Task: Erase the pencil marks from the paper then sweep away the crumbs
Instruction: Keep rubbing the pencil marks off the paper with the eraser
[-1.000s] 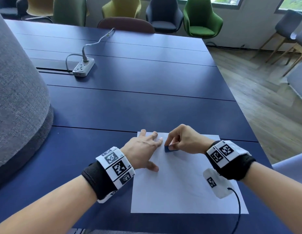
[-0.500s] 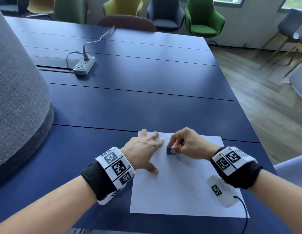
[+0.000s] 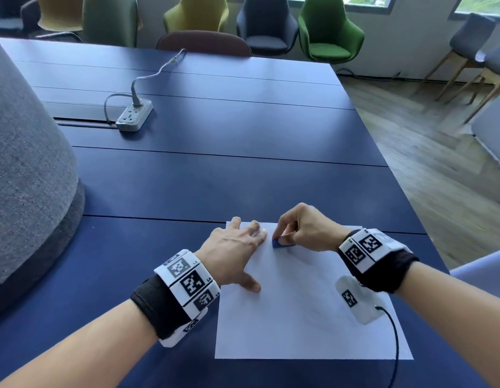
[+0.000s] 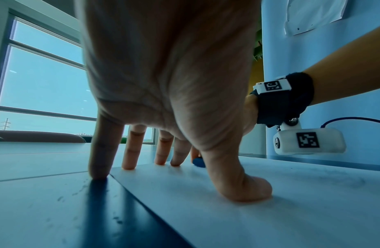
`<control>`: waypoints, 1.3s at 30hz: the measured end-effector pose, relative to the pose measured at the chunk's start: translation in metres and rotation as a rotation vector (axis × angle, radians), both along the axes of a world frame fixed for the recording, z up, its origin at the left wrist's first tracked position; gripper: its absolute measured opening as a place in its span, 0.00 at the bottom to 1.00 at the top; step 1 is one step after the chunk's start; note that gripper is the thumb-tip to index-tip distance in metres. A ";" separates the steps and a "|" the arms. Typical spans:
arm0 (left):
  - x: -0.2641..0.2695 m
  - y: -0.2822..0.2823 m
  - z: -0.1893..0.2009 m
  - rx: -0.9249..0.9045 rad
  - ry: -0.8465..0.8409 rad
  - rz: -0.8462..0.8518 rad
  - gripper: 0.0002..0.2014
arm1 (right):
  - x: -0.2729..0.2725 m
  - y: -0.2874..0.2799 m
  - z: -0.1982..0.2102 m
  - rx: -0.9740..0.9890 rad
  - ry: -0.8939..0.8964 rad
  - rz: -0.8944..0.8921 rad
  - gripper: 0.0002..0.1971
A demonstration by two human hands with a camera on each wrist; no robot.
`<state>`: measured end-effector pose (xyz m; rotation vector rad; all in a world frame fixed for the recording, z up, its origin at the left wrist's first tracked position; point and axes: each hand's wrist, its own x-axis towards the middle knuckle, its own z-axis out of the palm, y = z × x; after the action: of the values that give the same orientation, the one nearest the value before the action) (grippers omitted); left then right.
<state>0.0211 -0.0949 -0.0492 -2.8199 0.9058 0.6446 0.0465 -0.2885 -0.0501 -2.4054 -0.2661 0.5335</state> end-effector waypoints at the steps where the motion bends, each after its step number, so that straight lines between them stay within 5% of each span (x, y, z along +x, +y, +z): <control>1: 0.000 0.000 0.000 0.003 -0.003 -0.002 0.50 | 0.000 -0.001 -0.001 0.028 -0.036 -0.063 0.05; 7: 0.000 -0.001 -0.001 0.010 0.003 -0.008 0.50 | -0.023 -0.001 -0.004 0.025 0.066 -0.010 0.06; 12: 0.002 -0.003 -0.001 0.031 -0.003 -0.018 0.52 | -0.017 -0.010 -0.005 0.080 -0.053 -0.219 0.05; 17: 0.001 -0.004 -0.001 0.037 0.005 -0.015 0.52 | -0.029 -0.004 -0.002 0.022 0.051 -0.080 0.06; 21: 0.002 -0.005 -0.002 0.033 0.004 -0.014 0.52 | -0.021 -0.008 -0.004 0.063 -0.079 -0.268 0.04; 26: 0.002 -0.005 -0.003 0.036 0.005 -0.014 0.53 | -0.038 -0.001 -0.003 0.030 0.061 -0.137 0.05; 31: 0.002 -0.004 -0.003 0.024 -0.006 -0.016 0.52 | -0.025 -0.006 -0.006 0.083 -0.062 -0.305 0.07; 35: 0.002 -0.004 -0.003 0.030 -0.014 -0.017 0.53 | -0.038 0.002 -0.008 0.057 0.028 -0.193 0.04; 39: 0.003 -0.003 -0.003 0.023 -0.026 -0.025 0.52 | -0.022 0.004 -0.007 0.083 -0.072 -0.300 0.02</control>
<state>0.0240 -0.0983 -0.0520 -2.7852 0.9214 0.6101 0.0249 -0.2848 -0.0570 -2.3295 0.0424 0.2934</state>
